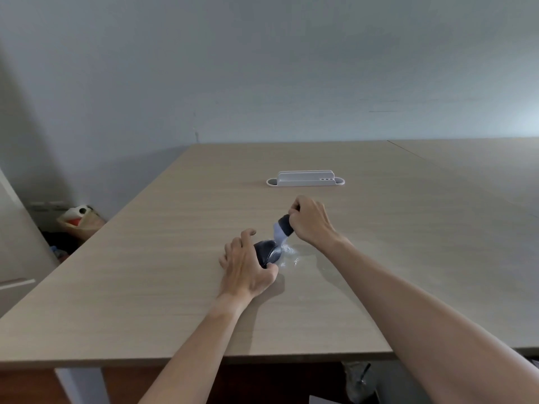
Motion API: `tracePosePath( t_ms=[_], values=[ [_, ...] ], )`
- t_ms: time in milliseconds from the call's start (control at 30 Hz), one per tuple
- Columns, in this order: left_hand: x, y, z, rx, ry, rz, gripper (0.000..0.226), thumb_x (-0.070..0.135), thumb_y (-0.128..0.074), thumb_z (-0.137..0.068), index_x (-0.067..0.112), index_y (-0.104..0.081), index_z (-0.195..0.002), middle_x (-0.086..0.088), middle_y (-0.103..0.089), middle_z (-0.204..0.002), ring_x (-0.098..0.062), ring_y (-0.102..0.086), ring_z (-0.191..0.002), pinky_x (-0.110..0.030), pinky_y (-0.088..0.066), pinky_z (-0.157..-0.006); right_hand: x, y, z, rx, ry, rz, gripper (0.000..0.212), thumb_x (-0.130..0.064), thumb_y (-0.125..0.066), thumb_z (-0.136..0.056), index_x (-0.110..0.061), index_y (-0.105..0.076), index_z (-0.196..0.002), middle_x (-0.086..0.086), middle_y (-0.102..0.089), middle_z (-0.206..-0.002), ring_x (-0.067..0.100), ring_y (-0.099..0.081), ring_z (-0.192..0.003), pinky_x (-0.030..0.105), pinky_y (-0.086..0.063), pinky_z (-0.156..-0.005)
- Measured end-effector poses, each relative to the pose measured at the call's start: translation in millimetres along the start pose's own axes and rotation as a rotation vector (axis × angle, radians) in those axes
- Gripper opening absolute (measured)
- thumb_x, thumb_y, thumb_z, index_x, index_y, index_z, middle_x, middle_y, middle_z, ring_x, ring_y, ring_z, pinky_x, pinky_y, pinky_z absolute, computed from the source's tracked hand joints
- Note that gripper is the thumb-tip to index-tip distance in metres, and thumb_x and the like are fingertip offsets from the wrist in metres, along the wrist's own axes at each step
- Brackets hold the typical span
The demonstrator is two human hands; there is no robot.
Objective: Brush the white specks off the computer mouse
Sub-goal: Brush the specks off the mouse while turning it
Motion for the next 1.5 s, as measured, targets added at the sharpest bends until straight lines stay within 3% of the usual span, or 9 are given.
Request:
tracePosePath(
  t_ms=[267,400,533,600,700,900,1133,1333,1500],
  values=[
    [0,2,1,0.007,-0.014,0.015,0.072,0.024,-0.058,-0.064,0.026,-0.031,-0.131,0.002,-0.049,-0.115,-0.023,-0.036,-0.118,-0.033,-0.021,-0.092,-9,-15,2,-0.150,0.002,0.044,0.025,-0.011,-0.050,-0.091,0.009,-0.067,-0.091,0.023,-0.071,-0.100,0.038,-0.061,-0.096,0.039,-0.044,-0.072],
    [0,1,0,0.000,-0.023,0.019,0.072,0.021,-0.056,-0.063,0.025,-0.032,-0.131,0.003,-0.046,-0.112,-0.023,-0.036,-0.117,-0.033,-0.021,-0.093,-2,-9,-3,-0.041,-0.052,0.100,0.018,-0.009,-0.048,-0.090,0.001,-0.062,-0.090,0.020,-0.068,-0.100,0.037,-0.059,-0.091,0.037,-0.044,-0.071],
    [1,1,0,0.002,-0.025,0.020,0.073,0.018,-0.056,-0.063,0.026,-0.031,-0.131,0.003,-0.046,-0.115,-0.022,-0.035,-0.118,-0.033,-0.019,-0.093,-8,-5,-5,0.049,-0.081,-0.054,0.021,-0.007,-0.047,-0.088,0.001,-0.061,-0.075,0.019,-0.064,-0.080,0.029,-0.052,-0.076,0.036,-0.039,-0.063],
    [1,1,0,-0.005,-0.027,0.023,0.072,0.020,-0.054,-0.061,0.026,-0.031,-0.130,0.004,-0.047,-0.114,-0.022,-0.035,-0.117,-0.033,-0.020,-0.092,-10,-11,1,-0.057,-0.055,-0.046,0.026,-0.010,-0.052,-0.086,0.008,-0.063,-0.070,0.015,-0.057,-0.064,0.025,-0.049,-0.066,0.040,-0.043,-0.060],
    [-1,1,0,-0.009,-0.032,0.023,0.074,0.023,-0.050,-0.058,0.027,-0.031,-0.130,0.004,-0.048,-0.113,-0.021,-0.036,-0.116,-0.034,-0.021,-0.091,-5,-17,5,-0.145,-0.035,0.015,0.030,-0.008,-0.056,-0.086,0.003,-0.066,-0.060,-0.002,-0.058,-0.045,0.025,-0.048,-0.060,0.025,-0.044,-0.050],
    [-1,1,0,-0.001,-0.036,0.025,0.075,0.020,-0.048,-0.056,0.026,-0.032,-0.130,0.003,-0.047,-0.110,-0.022,-0.038,-0.114,-0.035,-0.021,-0.091,-4,-5,-7,0.013,-0.038,0.061,0.020,-0.008,-0.050,-0.088,0.003,-0.062,-0.077,0.021,-0.071,-0.087,0.036,-0.063,-0.085,0.041,-0.055,-0.072],
    [0,2,0,-0.020,-0.047,0.038,0.072,0.017,-0.051,-0.060,0.027,-0.031,-0.128,0.005,-0.047,-0.117,-0.022,-0.038,-0.117,-0.035,-0.022,-0.092,-14,-20,7,-0.220,-0.015,-0.014,0.024,-0.015,-0.061,-0.086,0.001,-0.076,-0.078,0.017,-0.067,-0.060,0.023,-0.059,-0.056,0.026,-0.043,-0.051],
    [1,2,1,-0.012,-0.047,0.044,0.078,0.019,-0.047,-0.057,0.023,-0.031,-0.132,0.002,-0.046,-0.109,-0.023,-0.040,-0.113,-0.035,-0.020,-0.093,-4,-2,-9,-0.069,-0.039,0.094,0.021,-0.006,-0.051,-0.080,0.002,-0.066,-0.067,0.017,-0.071,-0.074,0.031,-0.065,-0.073,0.037,-0.057,-0.066],
    [0,2,0,-0.037,-0.031,0.076,0.080,0.018,-0.047,-0.056,0.024,-0.029,-0.133,0.002,-0.048,-0.109,-0.022,-0.040,-0.113,-0.035,-0.020,-0.092,-5,8,5,-0.152,-0.077,-0.058,0.022,-0.008,-0.052,-0.077,0.010,-0.060,-0.067,0.018,-0.051,-0.054,0.023,-0.046,-0.055,0.029,-0.038,-0.057]
  ],
)
Point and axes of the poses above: each hand's wrist, its own z-axis away from the middle knuckle, its own y-axis out of the back of the hand, x = y × z, the point moved 2 cm from there along -z, towards the middle knuckle
